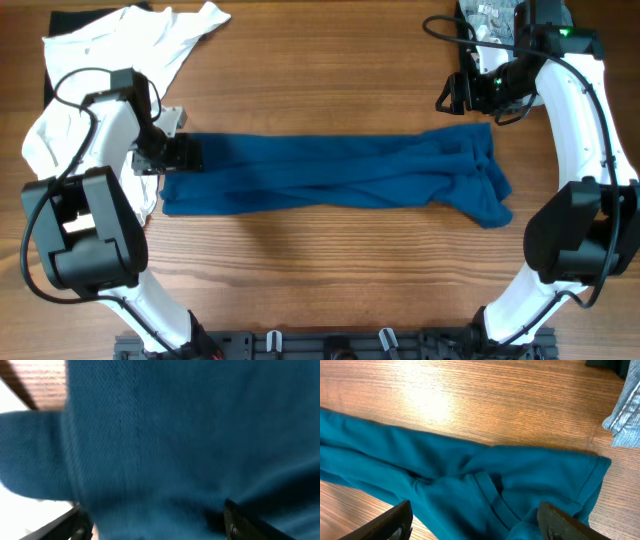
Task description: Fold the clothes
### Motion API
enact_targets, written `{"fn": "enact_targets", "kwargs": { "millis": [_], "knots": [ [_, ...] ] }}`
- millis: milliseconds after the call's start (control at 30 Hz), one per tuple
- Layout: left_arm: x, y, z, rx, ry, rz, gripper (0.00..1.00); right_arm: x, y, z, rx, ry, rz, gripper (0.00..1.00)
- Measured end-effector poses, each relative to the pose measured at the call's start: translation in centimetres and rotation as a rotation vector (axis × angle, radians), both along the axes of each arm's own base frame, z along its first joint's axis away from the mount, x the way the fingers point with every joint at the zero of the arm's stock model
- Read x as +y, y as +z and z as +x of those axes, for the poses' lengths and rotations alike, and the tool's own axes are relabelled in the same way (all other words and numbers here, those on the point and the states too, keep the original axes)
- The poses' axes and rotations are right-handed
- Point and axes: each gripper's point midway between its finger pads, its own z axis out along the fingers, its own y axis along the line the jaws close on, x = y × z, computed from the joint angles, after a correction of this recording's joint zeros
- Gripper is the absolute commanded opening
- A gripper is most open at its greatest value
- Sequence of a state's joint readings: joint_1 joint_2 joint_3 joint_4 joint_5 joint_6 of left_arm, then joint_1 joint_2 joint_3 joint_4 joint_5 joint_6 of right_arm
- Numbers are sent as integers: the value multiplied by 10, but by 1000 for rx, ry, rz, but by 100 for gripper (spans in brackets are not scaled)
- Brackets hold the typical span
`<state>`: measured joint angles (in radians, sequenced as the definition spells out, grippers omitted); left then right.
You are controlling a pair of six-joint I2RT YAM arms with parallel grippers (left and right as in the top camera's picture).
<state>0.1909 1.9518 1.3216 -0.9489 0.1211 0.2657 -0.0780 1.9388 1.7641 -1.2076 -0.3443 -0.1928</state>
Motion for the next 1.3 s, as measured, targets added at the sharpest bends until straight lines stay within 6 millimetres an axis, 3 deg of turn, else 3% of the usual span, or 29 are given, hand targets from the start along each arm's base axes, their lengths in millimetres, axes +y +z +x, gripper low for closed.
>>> {"fn": "enact_targets", "kwargs": {
  "millis": [233, 300, 400, 467, 667, 800, 967, 1033, 1133, 1300],
  "knots": [
    [2, -17, -2, -21, 14, 14, 73, 0, 0, 2, -7, 0, -1, 80],
    [3, -19, -1, -36, 30, 23, 57, 0, 1, 4, -16, 0, 0, 78],
    [4, -21, 2, -81, 86, 32, 4, 3, 3, 8, -35, 4, 17, 75],
    [0, -23, 1, -93, 131, 5, 4, 5, 4, 9, -43, 7, 31, 72],
    [-5, -20, 0, -96, 205, -20, 4, 11, 6, 9, -42, 3, 69, 46],
    [-5, -12, -16, -52, 234, -20, 4, 18, -1, 1, -8, 7, 116, 32],
    [11, 37, -9, -167, 279, -8, 4, 26, -29, -23, 93, 4, 160, 29],
    [22, 68, -2, -247, 303, 4, 4, 27, -31, -25, 99, 5, 170, 29],
    [28, 96, -1, -287, 307, 16, 4, 29, -29, -22, 84, 8, 184, 29],
    [22, 107, 0, -288, 278, 15, 4, 32, -27, -16, 60, 14, 204, 30]
  ]
}}
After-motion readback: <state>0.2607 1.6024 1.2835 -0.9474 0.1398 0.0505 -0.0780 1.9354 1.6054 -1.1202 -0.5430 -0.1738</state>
